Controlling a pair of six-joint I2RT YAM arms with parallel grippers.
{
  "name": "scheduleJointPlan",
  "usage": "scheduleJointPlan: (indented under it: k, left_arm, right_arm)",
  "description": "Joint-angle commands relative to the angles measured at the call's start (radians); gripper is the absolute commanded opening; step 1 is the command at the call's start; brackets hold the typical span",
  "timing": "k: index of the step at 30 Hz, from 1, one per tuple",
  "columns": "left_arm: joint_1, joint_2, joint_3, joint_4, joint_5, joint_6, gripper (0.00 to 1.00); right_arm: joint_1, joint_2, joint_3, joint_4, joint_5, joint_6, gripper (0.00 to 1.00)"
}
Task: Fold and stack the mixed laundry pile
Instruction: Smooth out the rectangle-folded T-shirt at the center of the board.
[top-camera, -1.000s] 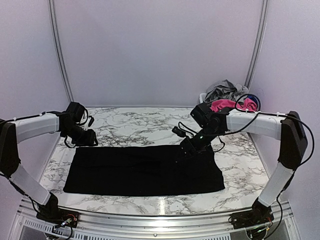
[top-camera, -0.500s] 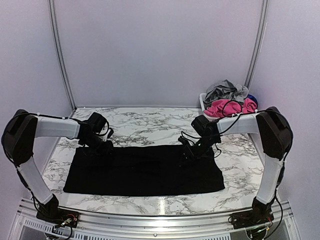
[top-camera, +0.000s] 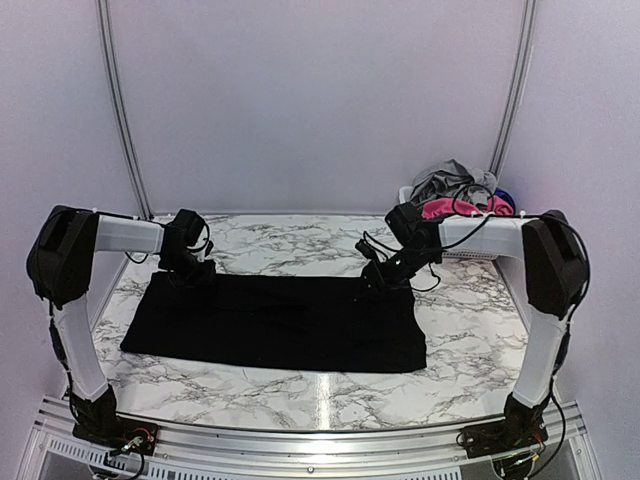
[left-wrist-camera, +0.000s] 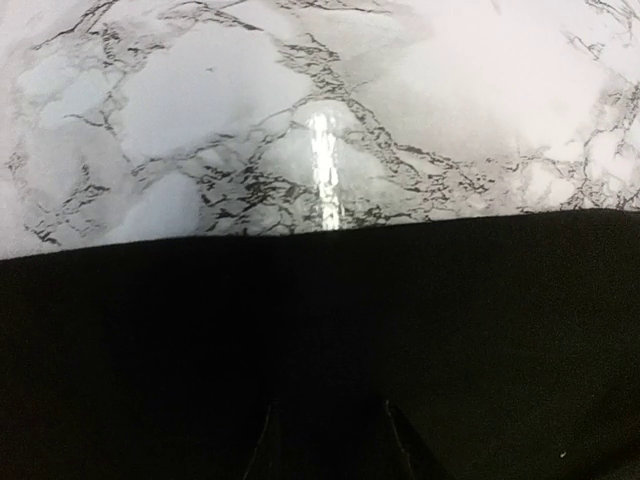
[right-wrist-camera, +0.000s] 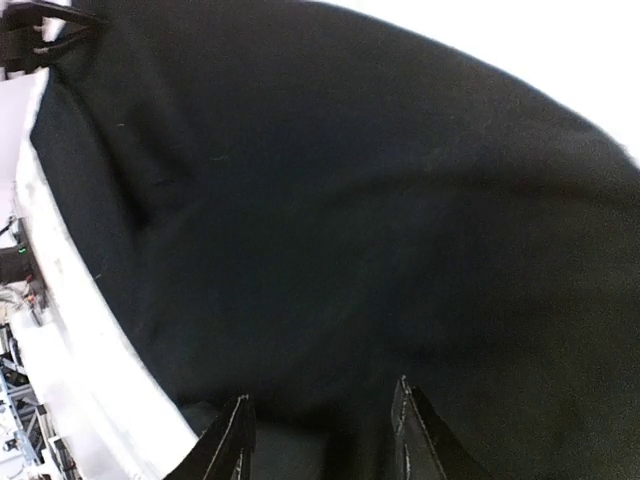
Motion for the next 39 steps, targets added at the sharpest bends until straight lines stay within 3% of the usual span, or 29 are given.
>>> scheduleJointPlan:
  k: [1,6,15,18,21,29,32,39]
  left_arm:
    - [0.001,-0.086,-0.006,-0.066,-0.002,0.037,0.37]
    - [-0.001,-0.166,-0.04,-0.065,0.032,0.041,0.4]
    - [-0.07,-0.289,-0.106,-0.007,0.107,0.079,0.42]
    - [-0.134,-0.328,-0.122,0.049,0.164,0.078,0.41]
    - [-0.236,-0.318,-0.12,0.106,0.204,0.03,0.39]
    - [-0.519,-0.164,-0.037,0.222,0.22,-0.037,0.32]
    - [-0.582,-0.075,0.026,0.232,0.219,-0.052,0.29]
    - [-0.623,0.067,0.07,0.233,0.212,-0.085,0.25]
  right_arm:
    - [-0.005,-0.179,-0.072,-0.047,-0.027,-0.027,0.44]
    - [-0.006,-0.227,-0.206,-0.066,-0.057,-0.071,0.5]
    - [0.015,-0.188,-0.292,-0.029,-0.069,-0.11,0.49]
    - [0.025,-0.167,-0.287,-0.013,-0.065,-0.119,0.43]
    - [0.027,-0.151,-0.272,-0.005,-0.075,-0.122,0.29]
    - [0.027,-0.152,-0.25,-0.028,-0.076,-0.144,0.05]
    - [0.026,-0.159,-0.242,-0.04,-0.07,-0.15,0.0]
    - [0.017,-0.159,-0.186,-0.052,-0.016,-0.15,0.0]
